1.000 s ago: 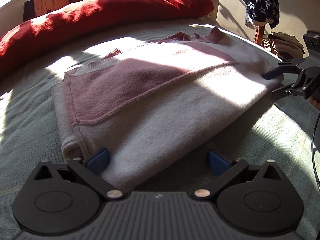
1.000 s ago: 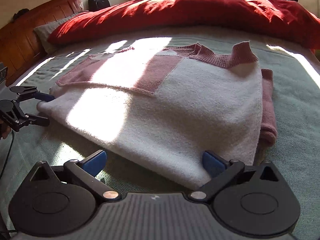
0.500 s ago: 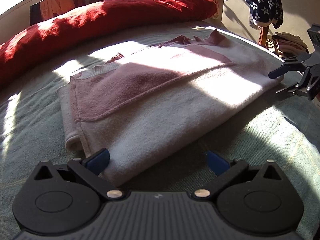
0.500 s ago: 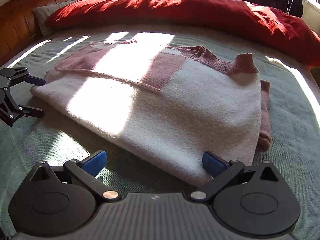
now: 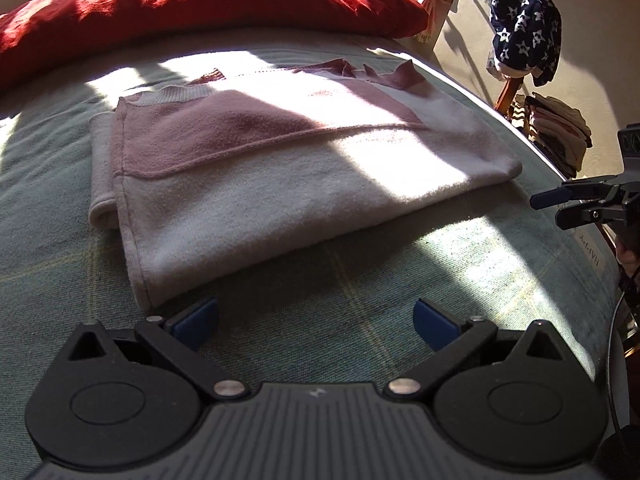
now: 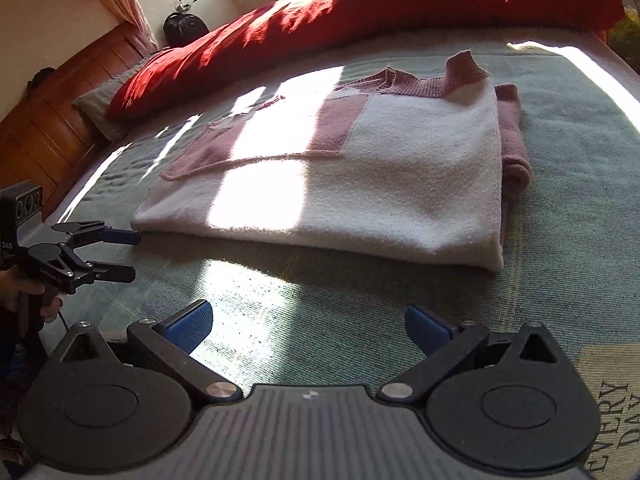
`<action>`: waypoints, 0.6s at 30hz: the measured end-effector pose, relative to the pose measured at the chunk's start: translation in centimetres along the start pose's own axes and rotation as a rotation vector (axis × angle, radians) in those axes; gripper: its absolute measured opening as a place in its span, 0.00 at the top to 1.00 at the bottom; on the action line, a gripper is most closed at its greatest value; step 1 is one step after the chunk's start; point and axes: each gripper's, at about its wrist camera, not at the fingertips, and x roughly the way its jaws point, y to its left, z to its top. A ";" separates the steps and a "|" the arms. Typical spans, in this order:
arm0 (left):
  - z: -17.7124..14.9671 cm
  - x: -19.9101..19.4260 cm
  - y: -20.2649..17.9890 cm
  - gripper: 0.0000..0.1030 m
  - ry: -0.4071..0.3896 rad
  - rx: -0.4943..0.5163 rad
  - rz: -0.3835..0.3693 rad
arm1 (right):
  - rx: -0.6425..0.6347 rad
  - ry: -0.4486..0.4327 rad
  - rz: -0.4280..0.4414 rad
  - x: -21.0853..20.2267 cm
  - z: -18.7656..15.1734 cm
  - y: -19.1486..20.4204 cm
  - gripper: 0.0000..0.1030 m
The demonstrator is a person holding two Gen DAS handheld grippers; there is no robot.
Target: Fold clothes
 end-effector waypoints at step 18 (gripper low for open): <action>-1.1 3.3 -6.2 0.01 -0.116 0.806 0.586 | -1.159 -0.076 -0.628 7.4 -2.7 9.9 0.00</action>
